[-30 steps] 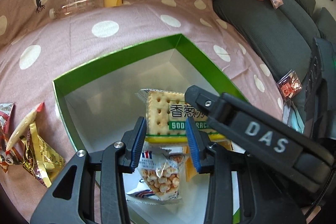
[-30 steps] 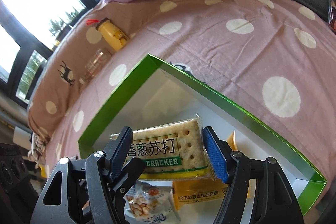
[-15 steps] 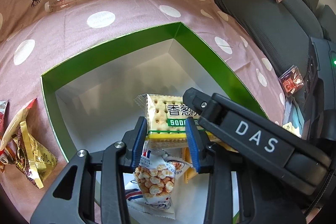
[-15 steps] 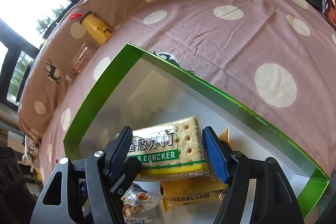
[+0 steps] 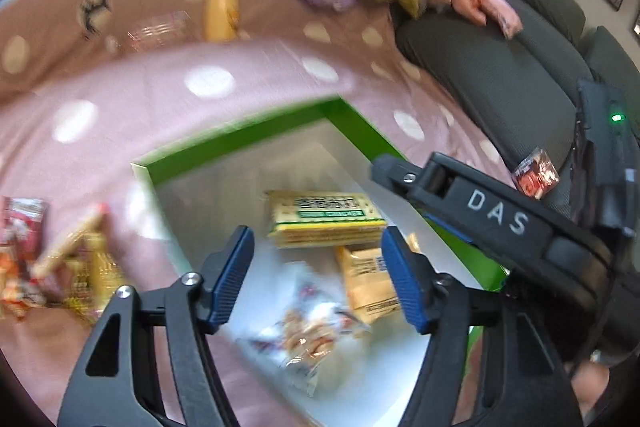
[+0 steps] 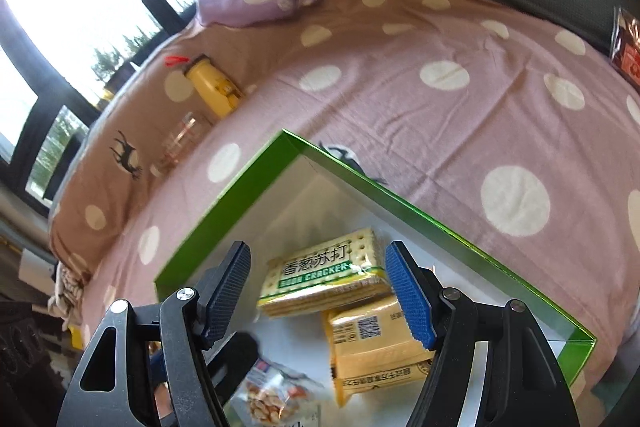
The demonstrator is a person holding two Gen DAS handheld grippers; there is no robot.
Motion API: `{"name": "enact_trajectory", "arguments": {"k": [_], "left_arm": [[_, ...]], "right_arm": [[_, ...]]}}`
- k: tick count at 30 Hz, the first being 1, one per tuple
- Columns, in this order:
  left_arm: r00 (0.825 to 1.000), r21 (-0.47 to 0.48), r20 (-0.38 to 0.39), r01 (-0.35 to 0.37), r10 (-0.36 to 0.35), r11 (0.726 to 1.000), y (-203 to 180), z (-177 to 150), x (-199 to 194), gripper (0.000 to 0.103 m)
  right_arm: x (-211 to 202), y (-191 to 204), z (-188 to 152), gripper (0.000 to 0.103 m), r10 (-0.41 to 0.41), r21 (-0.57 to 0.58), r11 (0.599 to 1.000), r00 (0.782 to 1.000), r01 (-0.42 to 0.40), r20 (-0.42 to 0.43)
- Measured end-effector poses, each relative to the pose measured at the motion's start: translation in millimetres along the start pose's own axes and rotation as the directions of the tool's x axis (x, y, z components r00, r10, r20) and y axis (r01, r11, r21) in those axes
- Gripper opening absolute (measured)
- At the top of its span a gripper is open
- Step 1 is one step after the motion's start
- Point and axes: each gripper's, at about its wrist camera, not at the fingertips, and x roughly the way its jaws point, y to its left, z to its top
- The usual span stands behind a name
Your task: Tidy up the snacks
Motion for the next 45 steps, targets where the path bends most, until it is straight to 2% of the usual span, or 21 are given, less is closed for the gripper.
{"name": "enact_trajectory", "arguments": {"k": [1, 3, 5, 10, 12, 15, 21, 23, 25, 28, 32, 35, 39, 42, 44, 45], "left_arm": [[0.999, -0.009, 0.028, -0.018, 0.018, 1.000, 7, -2, -14, 0.070], [0.997, -0.045, 0.067, -0.042, 0.045, 0.998, 24, -6, -37, 0.080], [0.993, -0.094, 0.092, -0.062, 0.071, 0.994, 40, -10, -56, 0.081], [0.970, -0.288, 0.139, -0.151, 0.197, 0.946, 94, -31, -108, 0.085], [0.952, -0.370, 0.137, -0.208, 0.274, 0.905, 116, -49, -127, 0.086], [0.931, -0.456, 0.102, -0.269, 0.350, 0.848, 144, -76, -142, 0.086], [0.910, -0.569, 0.030, -0.325, 0.414, 0.755, 190, -108, -143, 0.086], [0.908, -0.587, 0.018, -0.329, 0.418, 0.740, 199, -113, -146, 0.086], [0.908, -0.593, 0.008, -0.334, 0.420, 0.733, 204, -115, -147, 0.086], [0.902, -0.586, 0.000, -0.350, 0.432, 0.731, 206, -118, -148, 0.086], [0.894, -0.591, -0.015, -0.370, 0.449, 0.717, 212, -124, -153, 0.086], [0.897, -0.606, -0.009, -0.357, 0.443, 0.711, 217, -127, -157, 0.086], [0.891, -0.615, -0.010, -0.363, 0.454, 0.700, 221, -129, -163, 0.086], [0.897, -0.623, -0.004, -0.348, 0.443, 0.700, 223, -131, -165, 0.086], [0.897, -0.626, -0.003, -0.346, 0.441, 0.699, 223, -131, -166, 0.086], [0.897, -0.626, -0.002, -0.345, 0.442, 0.699, 223, -131, -167, 0.086]], "right_arm": [[-3, 3, 0, 0.072, 0.007, -0.010, 1.000, 1.000, -0.007, 0.010], [-9, 9, 0, 0.073, 0.029, -0.024, 0.999, 0.999, -0.028, 0.026], [-13, 15, 0, 0.075, 0.038, -0.037, 0.999, 0.999, -0.037, 0.036], [-23, 40, -7, 0.076, 0.083, -0.099, 0.992, 0.995, -0.077, 0.051], [-25, 51, -11, 0.076, 0.119, -0.124, 0.986, 0.992, -0.113, 0.041], [-22, 76, -22, 0.077, 0.163, -0.177, 0.971, 0.987, -0.159, 0.009], [-1, 133, -55, 0.077, 0.189, -0.310, 0.926, 0.975, -0.215, -0.113], [13, 150, -70, 0.077, 0.171, -0.345, 0.912, 0.970, -0.223, -0.174], [28, 167, -86, 0.077, 0.145, -0.389, 0.893, 0.962, -0.228, -0.230], [44, 183, -106, 0.077, 0.083, -0.445, 0.874, 0.962, -0.196, -0.261], [61, 194, -129, 0.077, -0.021, -0.523, 0.844, 0.966, -0.121, -0.258], [69, 194, -138, 0.076, -0.067, -0.554, 0.828, 0.966, -0.085, -0.249], [82, 190, -144, 0.076, -0.124, -0.575, 0.817, 0.960, -0.044, -0.250], [87, 188, -146, 0.071, -0.135, -0.576, 0.816, 0.953, -0.048, -0.272], [87, 189, -147, 0.056, -0.156, -0.589, 0.808, 0.955, -0.023, -0.251], [85, 188, -148, 0.056, -0.150, -0.590, 0.807, 0.957, -0.027, -0.249]]}}
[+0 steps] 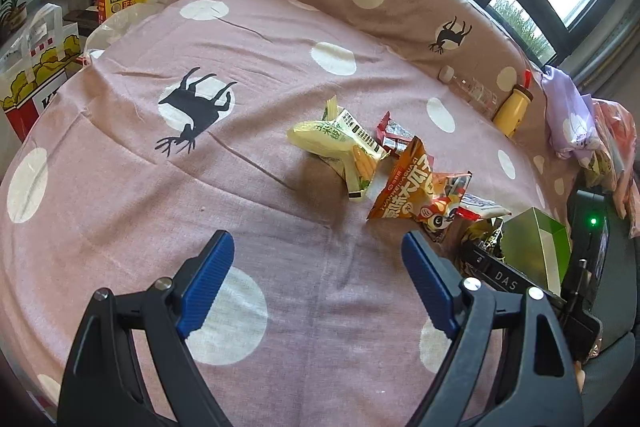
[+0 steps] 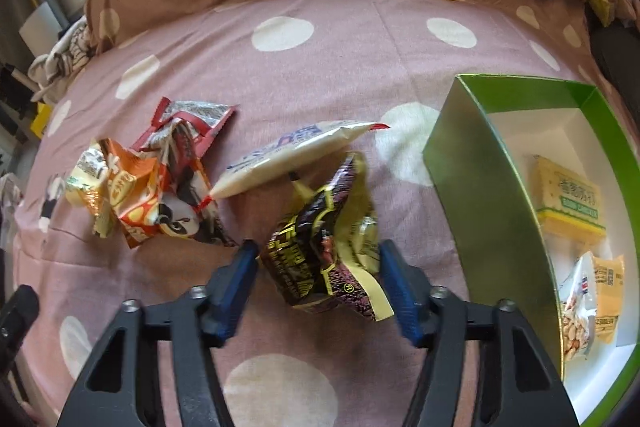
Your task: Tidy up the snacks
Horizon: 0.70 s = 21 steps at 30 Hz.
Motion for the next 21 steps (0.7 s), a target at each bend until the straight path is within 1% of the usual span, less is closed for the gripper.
{"name": "enact_trajectory", "arguments": {"k": [3, 5, 7, 8, 9, 11, 14, 15, 16, 17, 20, 21], "left_arm": [[1.000, -0.002, 0.002, -0.003, 0.003, 1.000, 2, 0, -1, 0.086], [1.000, -0.007, 0.004, -0.004, 0.004, 1.000, 4, 2, -2, 0.086], [1.000, -0.020, 0.010, -0.010, 0.010, 1.000, 8, 3, -4, 0.086], [1.000, -0.027, 0.013, -0.014, 0.015, 1.000, 10, 3, -5, 0.086], [1.000, -0.032, 0.015, -0.018, 0.019, 0.999, 12, 4, -5, 0.086], [0.999, -0.045, 0.018, -0.027, 0.028, 0.999, 16, 5, -7, 0.086], [0.999, -0.060, 0.019, -0.037, 0.038, 0.998, 20, 6, -7, 0.086], [0.999, -0.062, 0.016, -0.039, 0.040, 0.997, 21, 6, -7, 0.086], [0.999, -0.063, 0.014, -0.041, 0.041, 0.997, 22, 6, -7, 0.086], [0.999, -0.065, 0.012, -0.042, 0.043, 0.997, 22, 5, -6, 0.086], [0.999, -0.061, 0.005, -0.050, 0.050, 0.997, 22, 5, -4, 0.086], [0.999, -0.057, 0.002, -0.051, 0.051, 0.997, 21, 5, -4, 0.086]], "right_arm": [[-5, 2, -4, 0.054, 0.040, -0.014, 0.999, 0.999, -0.040, -0.011], [-12, 4, -8, 0.053, 0.116, -0.011, 0.993, 0.993, -0.116, -0.024], [-20, 11, -14, 0.053, 0.219, -0.018, 0.975, 0.975, -0.220, -0.040], [-22, 16, -16, 0.053, 0.258, -0.021, 0.966, 0.965, -0.259, -0.051], [-24, 22, -19, 0.053, 0.303, -0.026, 0.952, 0.951, -0.305, -0.065], [-24, 38, -24, 0.053, 0.414, -0.038, 0.906, 0.903, -0.421, -0.114], [-17, 55, -29, 0.053, 0.520, -0.021, 0.847, 0.835, -0.532, -0.180], [-14, 60, -30, 0.053, 0.536, -0.020, 0.835, 0.820, -0.550, -0.201], [-11, 64, -32, 0.053, 0.540, -0.019, 0.831, 0.813, -0.556, -0.217], [-8, 66, -33, 0.053, 0.534, -0.016, 0.834, 0.814, -0.552, -0.228], [2, 64, -34, 0.053, 0.488, -0.004, 0.862, 0.832, -0.507, -0.264], [2, 61, -34, 0.054, 0.496, 0.012, 0.859, 0.827, -0.511, -0.264]]}}
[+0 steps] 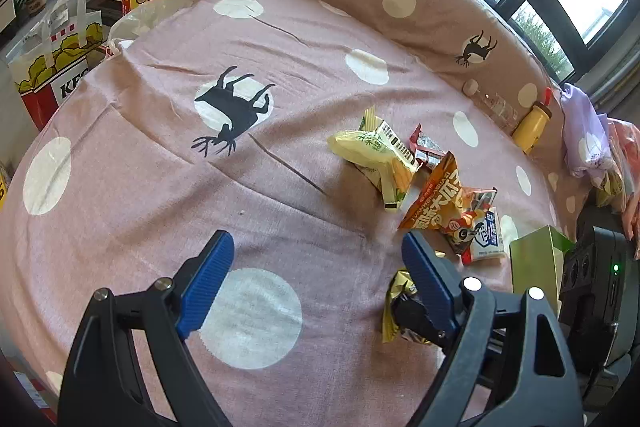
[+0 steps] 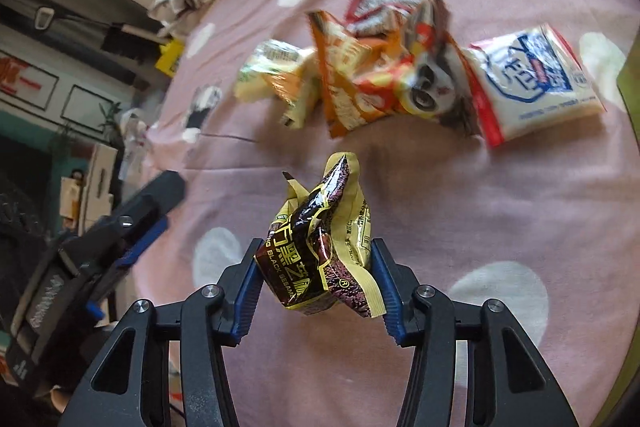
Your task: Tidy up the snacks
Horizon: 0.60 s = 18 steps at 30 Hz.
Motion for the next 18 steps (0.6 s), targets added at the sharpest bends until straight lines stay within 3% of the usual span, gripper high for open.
{"name": "enact_trajectory", "arguments": {"k": [3, 5, 9, 13, 18], "left_arm": [[1.000, 0.013, -0.010, 0.007, -0.007, 1.000, -2, -2, 2, 0.086], [1.000, 0.022, -0.020, 0.013, -0.012, 1.000, -5, -3, 3, 0.086], [0.998, 0.047, -0.058, 0.031, -0.028, 0.998, -12, -6, 8, 0.086], [0.989, 0.084, -0.120, 0.094, -0.083, 0.992, -24, -13, 16, 0.086], [0.975, 0.123, -0.183, 0.152, -0.128, 0.981, -40, -23, 26, 0.086]], "right_arm": [[-13, -8, 1, 0.059, -0.018, 0.027, 0.999, 0.999, 0.017, 0.032], [-21, -12, 1, 0.068, -0.045, 0.028, 0.999, 0.998, 0.043, 0.053], [-36, -24, 3, 0.069, -0.054, 0.068, 0.997, 0.993, 0.048, 0.101], [-39, -34, 7, 0.069, -0.071, 0.111, 0.992, 0.990, 0.058, 0.121], [-52, -40, 12, 0.069, -0.041, 0.124, 0.992, 0.980, 0.017, 0.197]]}}
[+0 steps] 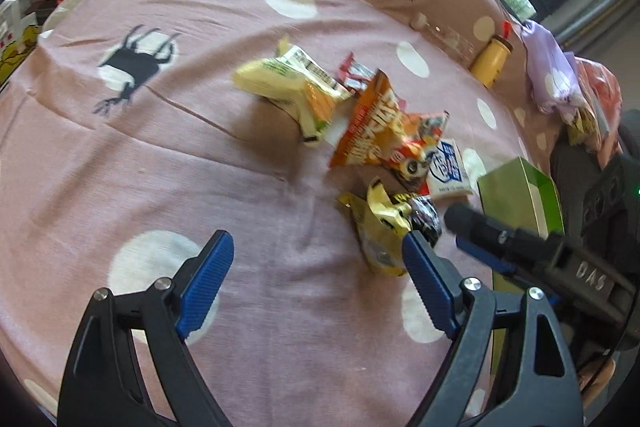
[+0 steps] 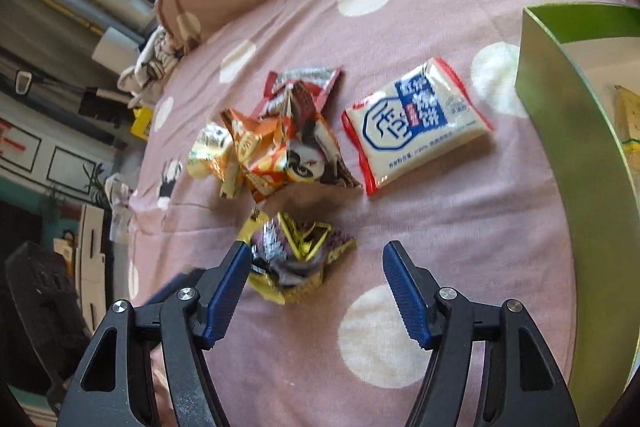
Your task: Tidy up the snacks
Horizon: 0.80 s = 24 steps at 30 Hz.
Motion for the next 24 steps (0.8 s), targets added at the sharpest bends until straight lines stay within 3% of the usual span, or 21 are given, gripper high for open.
{"name": "enact_trajectory", "arguments": {"k": [2, 5, 11, 15, 19, 20, 24], "left_arm": [[1.000, 0.023, -0.008, 0.015, -0.014, 1.000, -7, -3, 3, 0.086], [0.998, 0.038, -0.022, 0.057, -0.056, 0.998, -16, -5, 9, 0.085], [0.992, 0.049, -0.070, 0.111, -0.107, 0.993, -26, -6, 27, 0.077], [0.983, 0.039, -0.087, 0.166, -0.162, 0.985, -25, -6, 33, 0.065], [0.974, 0.033, -0.109, 0.205, -0.200, 0.978, -26, -6, 41, 0.053], [0.969, 0.028, -0.117, 0.221, -0.216, 0.975, -27, -6, 43, 0.046], [0.973, 0.069, -0.110, 0.210, -0.202, 0.975, -35, -7, 44, 0.041]], "right_arm": [[-4, -1, 3, 0.069, 0.044, 0.001, 0.999, 0.999, -0.044, 0.032], [4, -3, 5, 0.069, 0.103, 0.020, 0.994, 0.995, -0.103, 0.009], [27, 0, 5, 0.069, 0.105, 0.022, 0.994, 0.993, -0.104, -0.058], [39, 4, 3, 0.069, 0.052, 0.001, 0.999, 0.996, -0.052, -0.071], [42, 4, 3, 0.069, 0.066, -0.017, 0.998, 0.996, -0.067, -0.067], [43, 5, 2, 0.065, 0.074, -0.023, 0.997, 0.995, -0.076, -0.071], [43, 2, 1, 0.058, 0.096, -0.022, 0.995, 0.993, -0.098, -0.072]]}}
